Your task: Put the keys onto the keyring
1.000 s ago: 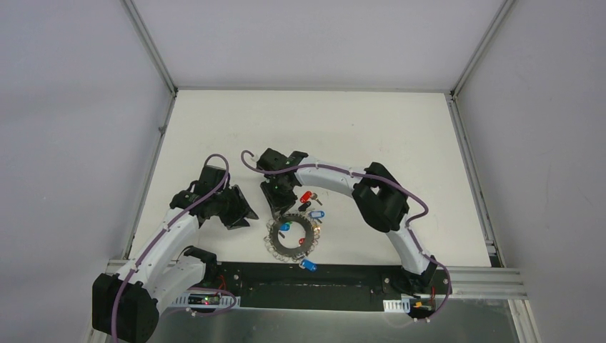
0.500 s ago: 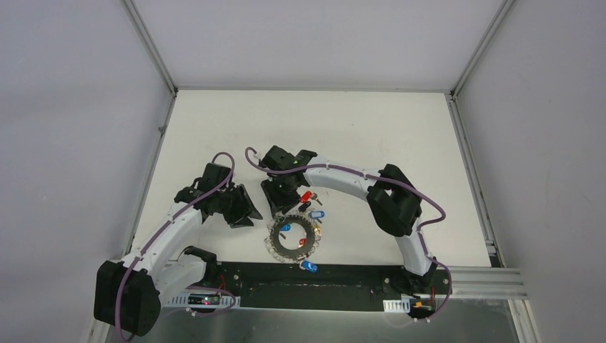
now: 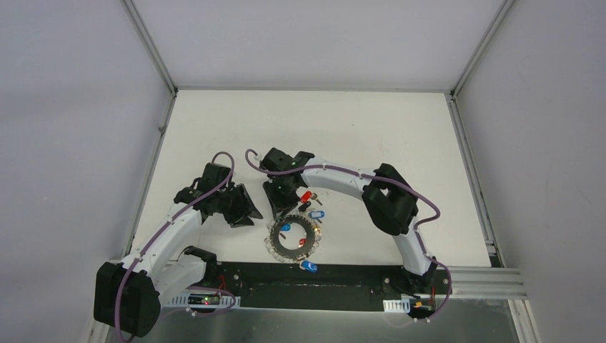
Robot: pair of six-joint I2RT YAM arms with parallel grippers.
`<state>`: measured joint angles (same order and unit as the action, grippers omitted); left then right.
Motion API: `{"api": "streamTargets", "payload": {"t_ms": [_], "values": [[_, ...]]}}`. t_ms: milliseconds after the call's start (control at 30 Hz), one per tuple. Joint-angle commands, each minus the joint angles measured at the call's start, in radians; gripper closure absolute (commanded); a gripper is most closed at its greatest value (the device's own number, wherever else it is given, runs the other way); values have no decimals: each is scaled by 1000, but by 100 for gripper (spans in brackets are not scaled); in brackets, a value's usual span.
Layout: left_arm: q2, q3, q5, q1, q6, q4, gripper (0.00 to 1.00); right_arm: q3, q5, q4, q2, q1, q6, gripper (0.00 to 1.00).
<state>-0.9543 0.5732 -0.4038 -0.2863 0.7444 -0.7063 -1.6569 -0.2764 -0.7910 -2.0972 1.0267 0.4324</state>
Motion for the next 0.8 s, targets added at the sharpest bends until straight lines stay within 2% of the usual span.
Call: {"api": "streamTargets", "payload": {"t_ms": [0, 233, 367, 533, 767], "values": [[15, -3, -21, 4, -5, 40, 59, -48, 9, -13, -28, 6, 22, 69], [15, -8, -21, 4, -4, 42, 59, -70, 0, -16, -58, 6, 24, 71], [17, -10, -20, 4, -4, 45, 59, -76, -16, -5, -66, 6, 29, 79], [22, -10, -17, 4, -2, 44, 59, -84, -20, -10, -80, 6, 32, 83], [24, -6, -15, 4, -10, 43, 59, -84, -21, -8, -67, 6, 26, 97]]}}
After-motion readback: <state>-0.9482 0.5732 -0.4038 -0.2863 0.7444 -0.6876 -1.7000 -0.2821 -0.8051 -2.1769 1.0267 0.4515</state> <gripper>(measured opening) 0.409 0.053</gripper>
